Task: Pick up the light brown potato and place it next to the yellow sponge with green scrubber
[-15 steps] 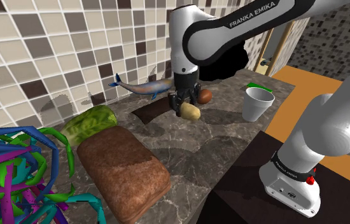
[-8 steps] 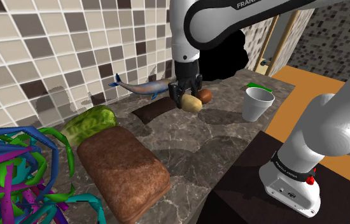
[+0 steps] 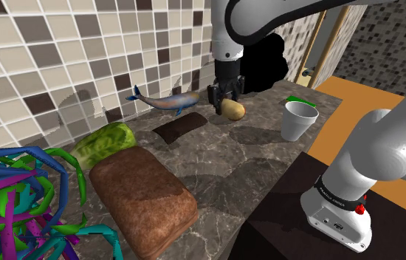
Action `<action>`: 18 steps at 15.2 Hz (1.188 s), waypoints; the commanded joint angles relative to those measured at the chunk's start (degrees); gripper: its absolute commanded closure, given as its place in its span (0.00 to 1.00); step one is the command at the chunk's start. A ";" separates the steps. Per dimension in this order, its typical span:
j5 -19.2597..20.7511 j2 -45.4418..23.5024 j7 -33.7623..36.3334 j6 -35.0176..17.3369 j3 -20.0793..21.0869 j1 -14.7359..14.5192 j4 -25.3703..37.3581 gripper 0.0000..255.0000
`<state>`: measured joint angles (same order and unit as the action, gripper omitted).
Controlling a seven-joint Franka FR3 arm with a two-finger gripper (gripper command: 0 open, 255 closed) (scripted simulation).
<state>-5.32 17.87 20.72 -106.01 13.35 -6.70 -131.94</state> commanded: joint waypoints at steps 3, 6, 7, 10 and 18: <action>1.70 3.05 -5.76 0.25 -3.97 2.38 -3.03 1.00; 3.39 4.20 -9.88 0.31 -6.94 4.32 -4.20 1.00; 4.00 4.45 -11.25 0.31 -7.94 4.99 -4.46 1.00; 5.88 4.79 -15.34 0.24 -10.93 7.03 -4.85 1.00; 10.72 2.75 -26.18 -0.45 -18.84 12.40 -3.00 1.00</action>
<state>4.71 21.15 -3.73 -106.52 -4.32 4.91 -135.64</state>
